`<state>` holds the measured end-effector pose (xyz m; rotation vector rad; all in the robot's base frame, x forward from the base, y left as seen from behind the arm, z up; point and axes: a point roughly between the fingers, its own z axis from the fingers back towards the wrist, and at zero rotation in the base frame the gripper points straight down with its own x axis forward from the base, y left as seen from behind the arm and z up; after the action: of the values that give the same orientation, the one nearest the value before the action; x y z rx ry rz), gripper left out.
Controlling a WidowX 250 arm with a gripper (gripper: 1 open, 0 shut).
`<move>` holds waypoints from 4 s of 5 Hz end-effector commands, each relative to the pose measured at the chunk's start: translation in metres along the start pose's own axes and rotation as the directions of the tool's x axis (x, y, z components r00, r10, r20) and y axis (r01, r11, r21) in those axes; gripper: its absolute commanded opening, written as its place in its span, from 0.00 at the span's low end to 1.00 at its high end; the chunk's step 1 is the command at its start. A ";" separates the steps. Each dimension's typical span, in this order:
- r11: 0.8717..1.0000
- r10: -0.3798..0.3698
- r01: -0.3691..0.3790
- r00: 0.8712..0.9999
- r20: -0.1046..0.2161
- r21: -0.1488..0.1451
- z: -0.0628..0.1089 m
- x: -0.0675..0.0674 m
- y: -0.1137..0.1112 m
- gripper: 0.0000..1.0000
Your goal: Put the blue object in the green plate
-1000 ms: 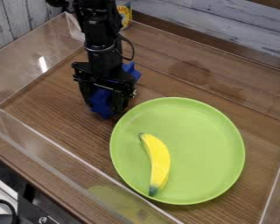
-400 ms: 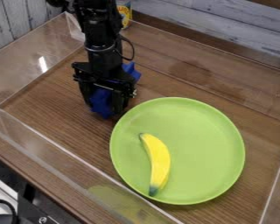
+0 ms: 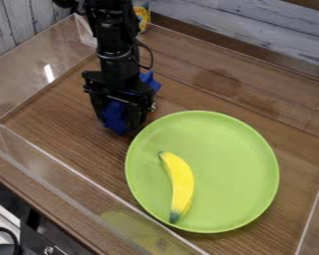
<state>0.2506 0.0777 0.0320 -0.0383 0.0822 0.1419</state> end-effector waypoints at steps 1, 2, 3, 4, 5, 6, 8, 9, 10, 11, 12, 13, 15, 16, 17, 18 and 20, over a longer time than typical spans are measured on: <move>1.000 -0.014 0.013 0.999 0.031 0.008 0.009 0.008 -0.001 0.00; 1.000 -0.017 0.017 0.999 0.031 0.009 0.009 0.008 -0.002 0.00; 1.000 -0.020 0.020 0.999 0.030 0.010 0.010 0.008 -0.003 0.00; 1.000 -0.023 0.023 0.999 0.029 0.012 0.010 0.008 -0.003 0.00; 1.000 -0.026 0.025 0.999 0.029 0.013 0.011 0.009 -0.004 0.00; 0.999 -0.029 0.029 0.999 0.028 0.015 0.012 0.009 -0.005 0.00; 0.999 -0.036 0.036 0.999 0.026 0.019 0.015 0.009 -0.007 0.00; 0.999 -0.040 0.040 0.999 0.025 0.022 0.016 0.009 -0.008 0.00; 0.999 -0.043 0.042 0.999 0.022 0.029 0.021 0.008 -0.009 0.00; 0.998 -0.048 0.047 0.999 0.021 0.038 0.027 0.007 -0.010 0.00; 0.998 -0.049 0.048 0.999 0.020 0.046 0.032 0.006 -0.012 0.00; 0.997 -0.053 0.052 0.998 0.023 0.056 0.041 0.005 -0.016 0.00; 0.996 -0.055 0.053 0.998 0.028 0.072 0.052 0.003 -0.023 0.00; 0.995 -0.057 0.054 0.998 0.035 0.080 0.060 0.001 -0.028 0.00; 0.995 -0.065 0.061 0.997 0.045 0.082 0.069 -0.001 -0.041 0.00; 0.995 -0.069 0.064 0.996 0.052 0.081 0.074 -0.004 -0.053 0.00; 0.995 -0.070 0.065 0.995 0.064 0.073 0.080 -0.010 -0.072 0.00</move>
<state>0.2516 0.0079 0.0981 0.0323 0.0865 0.0719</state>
